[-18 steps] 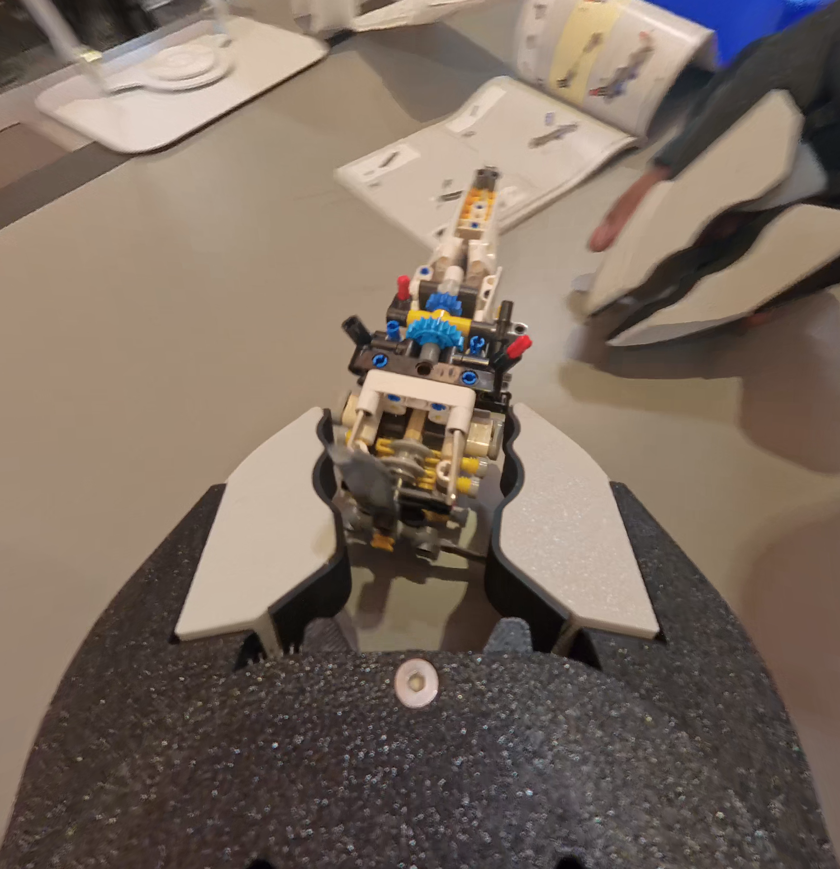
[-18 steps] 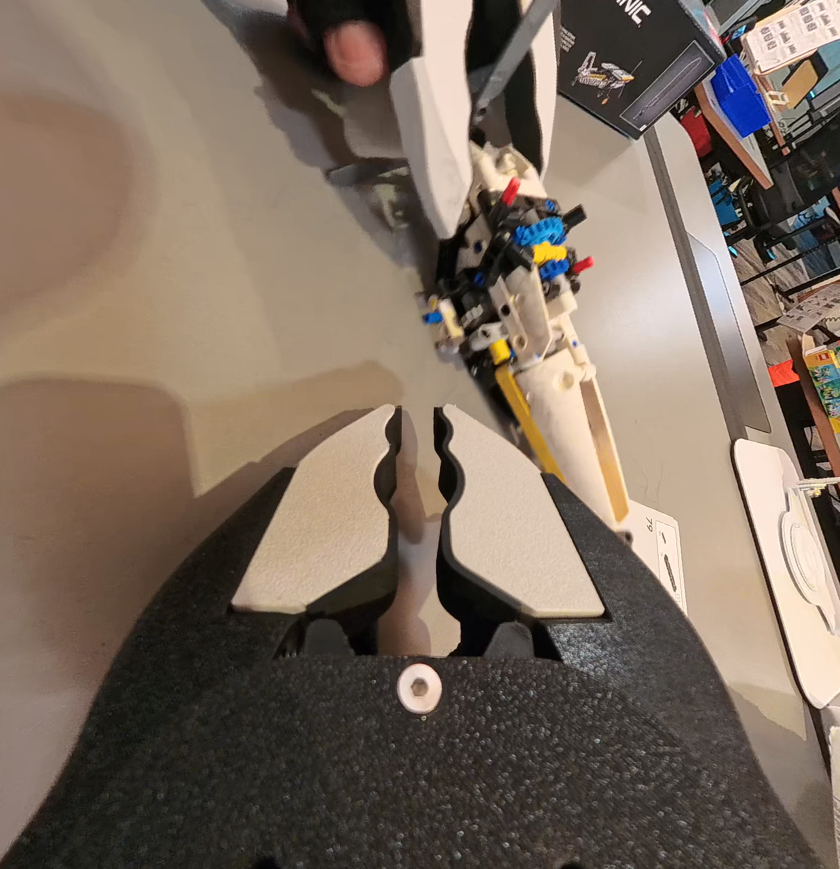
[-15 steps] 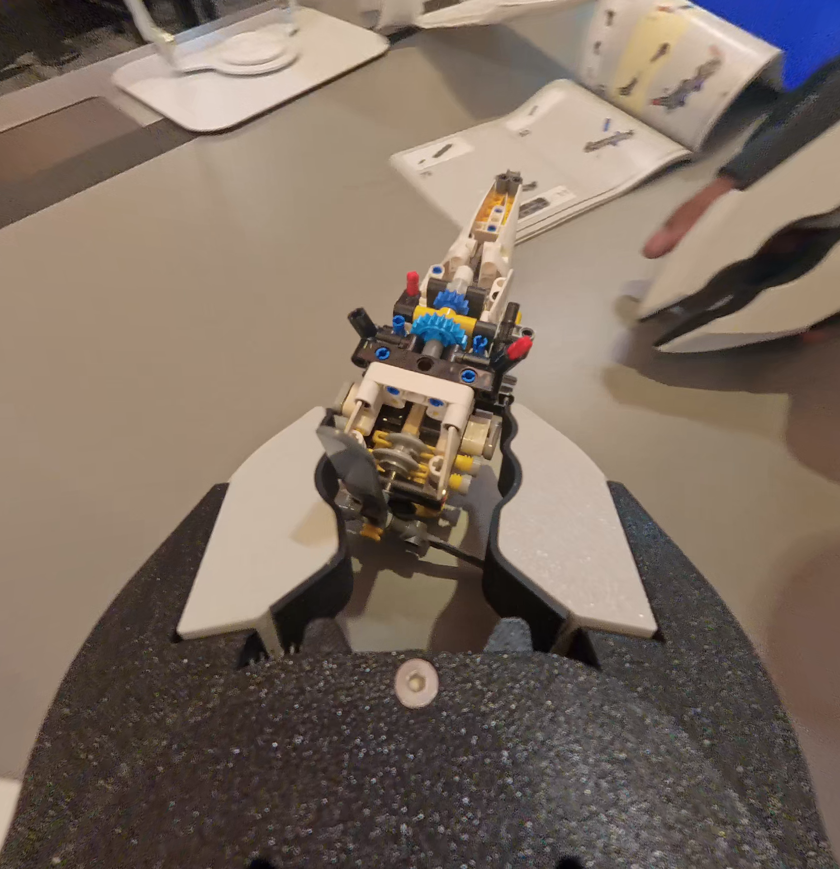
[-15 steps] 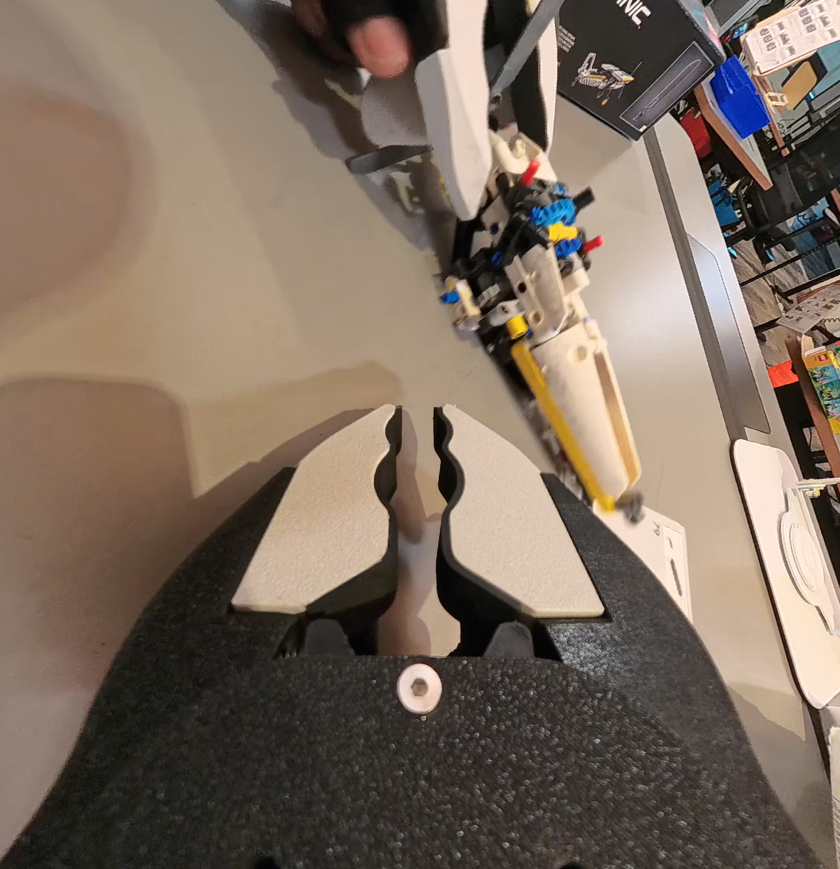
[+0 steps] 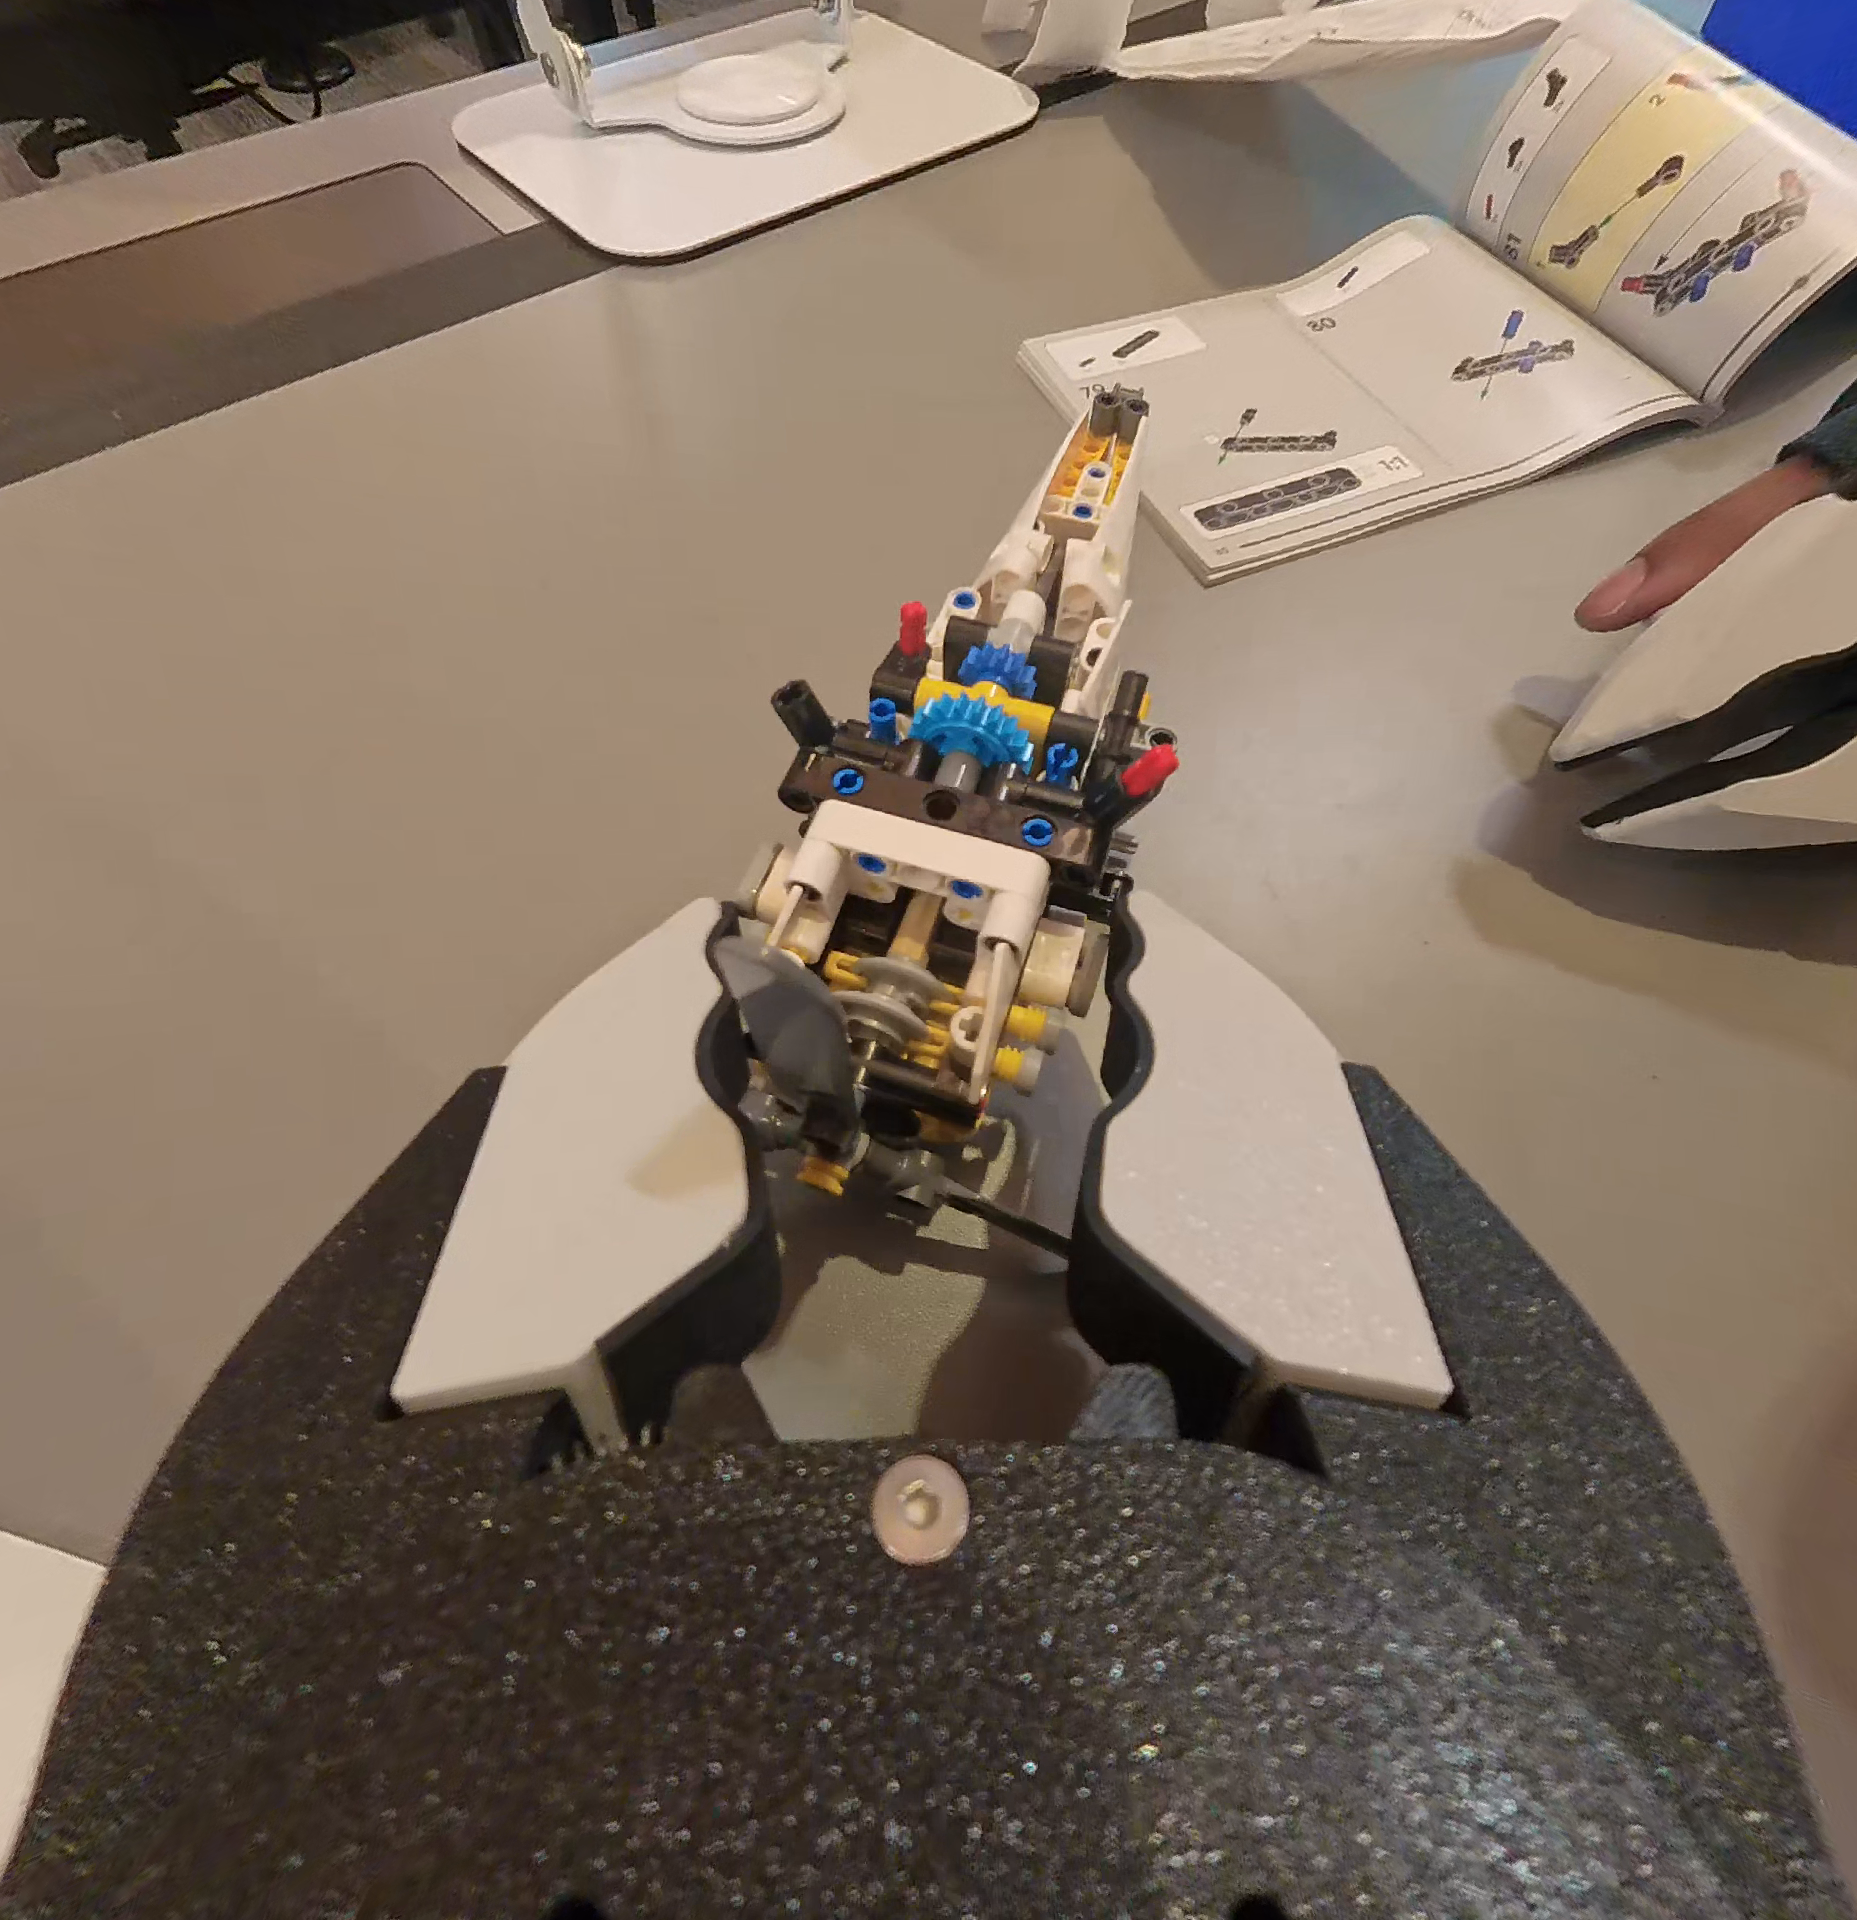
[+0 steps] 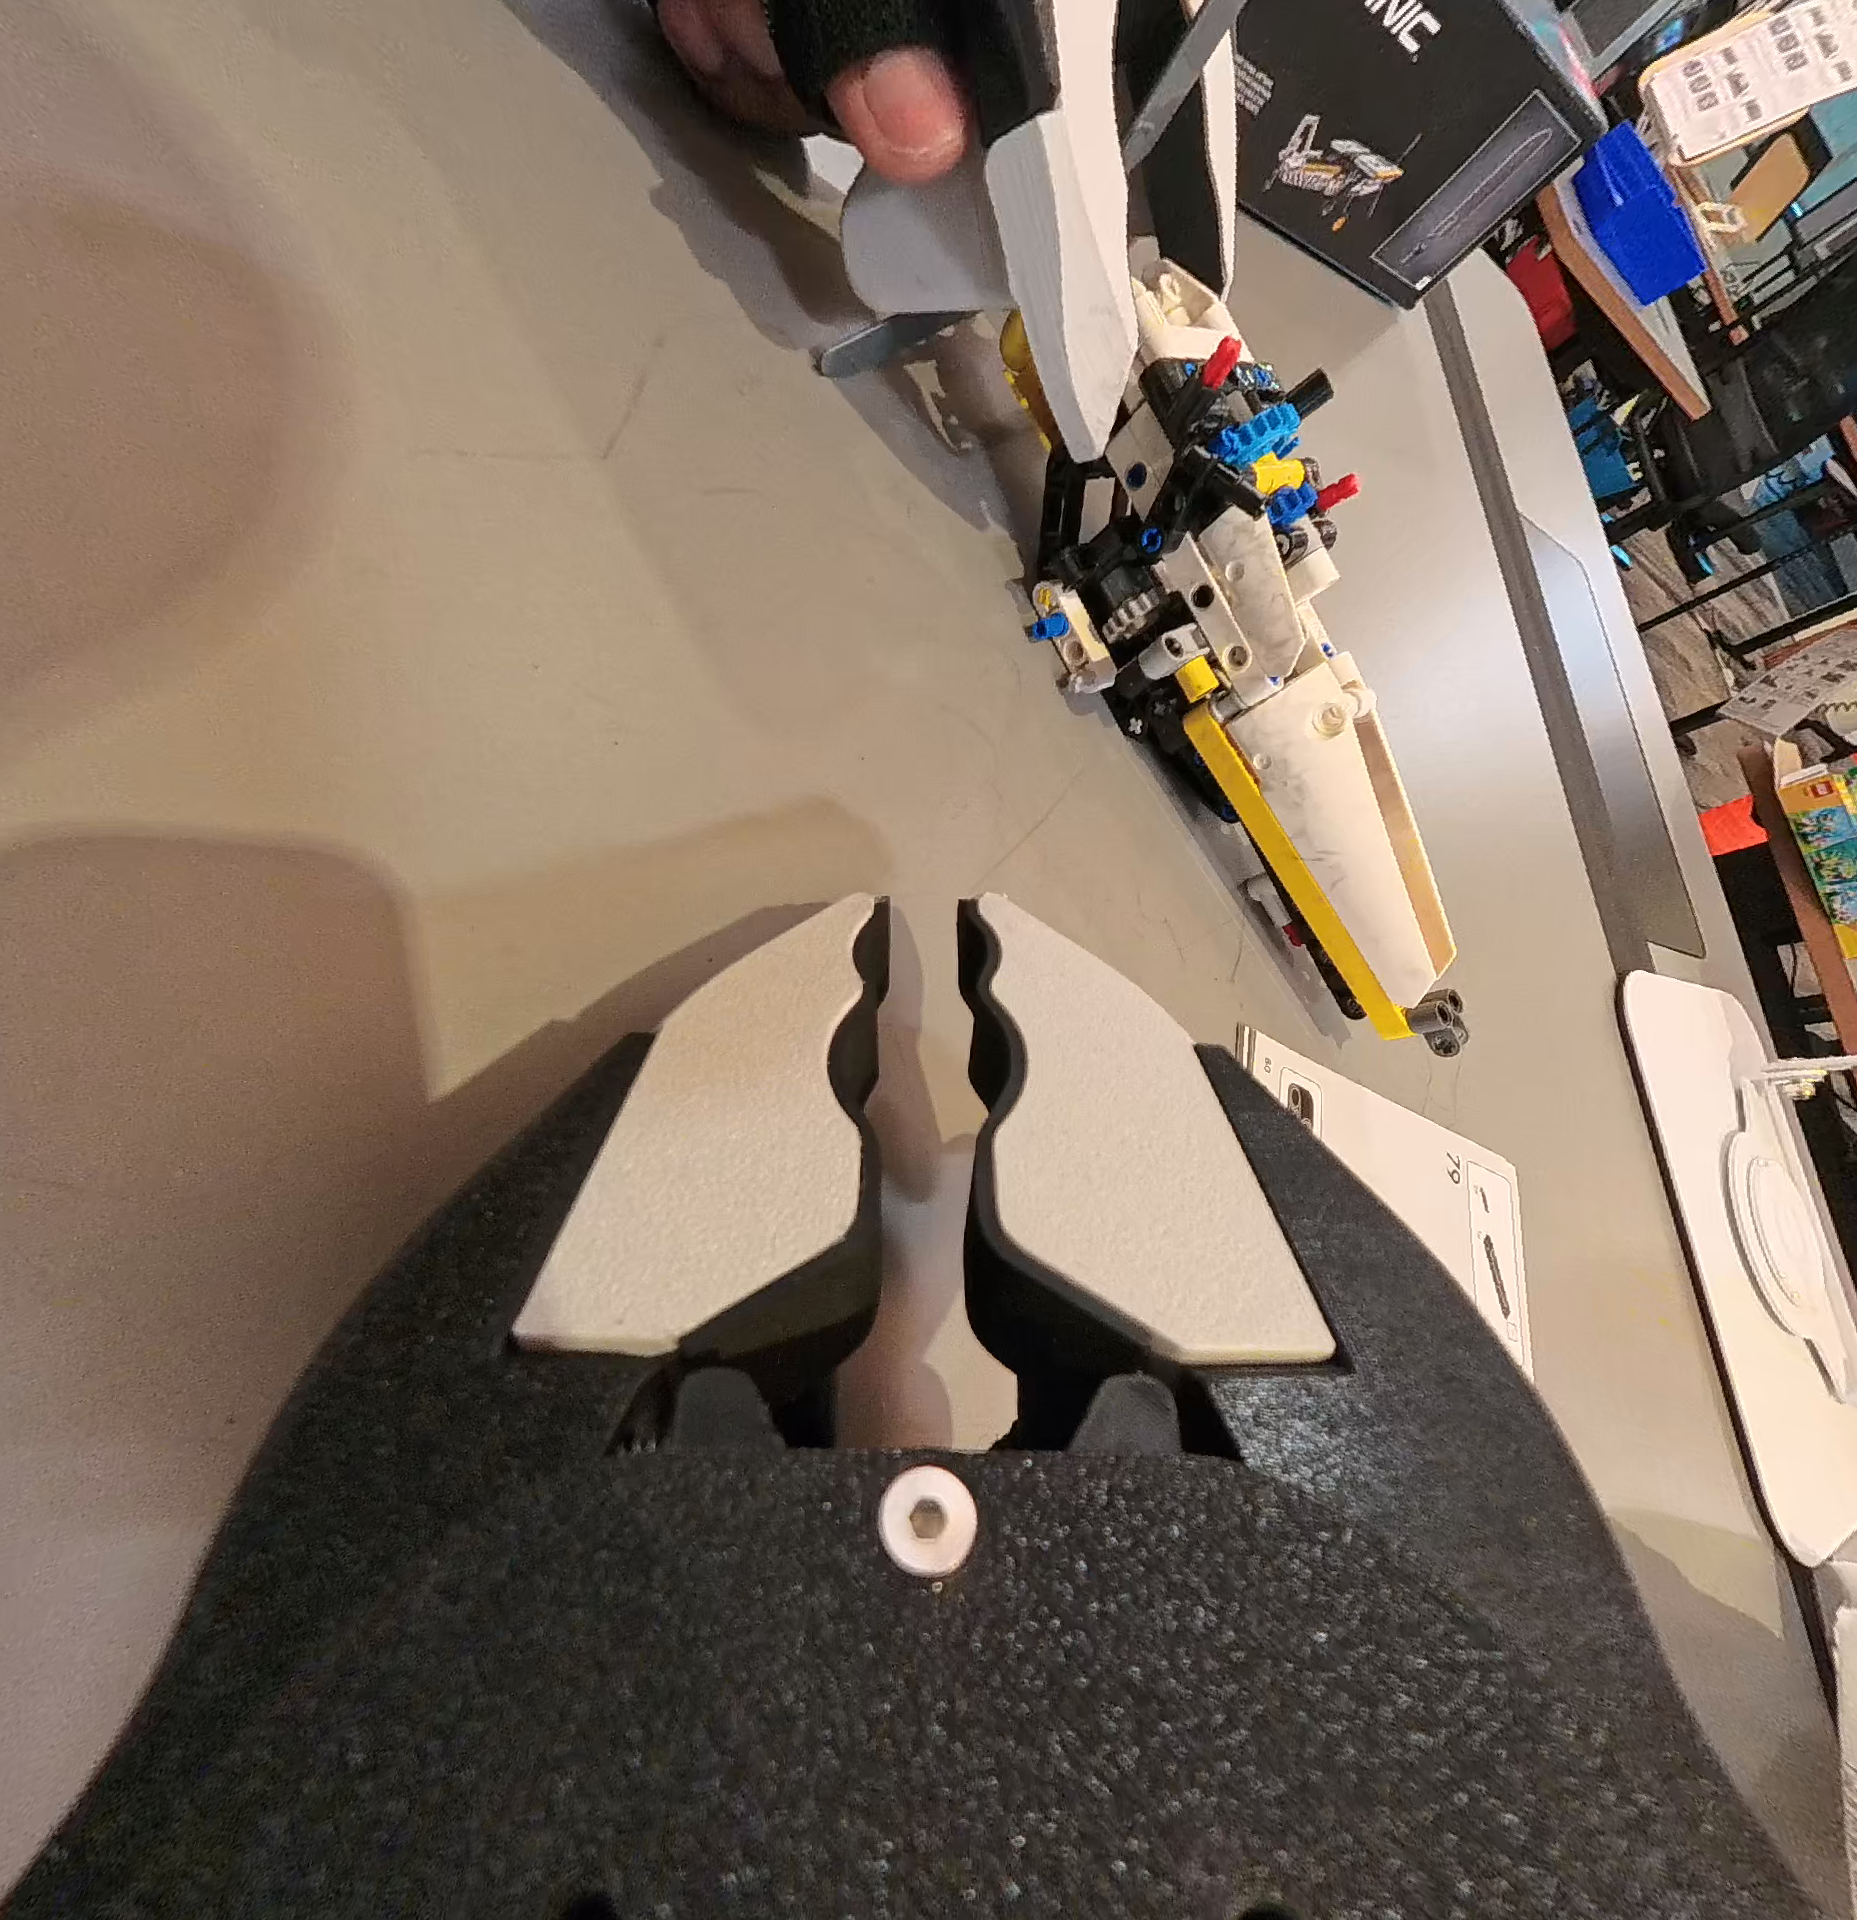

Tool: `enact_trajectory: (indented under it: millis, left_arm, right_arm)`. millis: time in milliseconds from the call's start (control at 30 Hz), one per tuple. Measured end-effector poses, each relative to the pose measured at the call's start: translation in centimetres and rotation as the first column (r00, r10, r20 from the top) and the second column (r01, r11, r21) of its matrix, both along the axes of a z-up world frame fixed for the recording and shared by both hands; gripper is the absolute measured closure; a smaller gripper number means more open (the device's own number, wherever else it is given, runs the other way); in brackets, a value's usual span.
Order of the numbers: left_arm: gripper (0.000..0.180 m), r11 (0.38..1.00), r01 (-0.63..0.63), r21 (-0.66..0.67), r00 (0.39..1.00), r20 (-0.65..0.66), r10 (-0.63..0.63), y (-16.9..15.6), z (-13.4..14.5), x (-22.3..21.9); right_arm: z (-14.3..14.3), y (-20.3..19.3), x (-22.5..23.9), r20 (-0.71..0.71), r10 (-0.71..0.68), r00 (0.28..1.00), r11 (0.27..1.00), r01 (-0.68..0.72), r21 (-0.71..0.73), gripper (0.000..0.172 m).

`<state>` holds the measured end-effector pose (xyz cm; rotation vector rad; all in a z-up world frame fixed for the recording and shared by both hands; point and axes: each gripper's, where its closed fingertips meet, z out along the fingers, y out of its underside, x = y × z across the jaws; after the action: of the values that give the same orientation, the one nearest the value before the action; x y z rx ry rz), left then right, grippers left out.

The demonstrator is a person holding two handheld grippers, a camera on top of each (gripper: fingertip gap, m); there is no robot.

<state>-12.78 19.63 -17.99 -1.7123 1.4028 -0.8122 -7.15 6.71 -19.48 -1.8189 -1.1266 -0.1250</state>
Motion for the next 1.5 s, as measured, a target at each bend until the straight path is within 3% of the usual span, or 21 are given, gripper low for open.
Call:
enact_trajectory:
  millis: [1500]
  left_arm:
    - [0.111, 1.0, 0.028, 0.013, 0.999, 0.024, -0.028, -0.34, 0.37, 0.07]
  right_arm:
    - [0.04, 0.06, 0.03, 0.005, 0.002, 1.0, 1.0, -0.002, 0.004, 0.16]
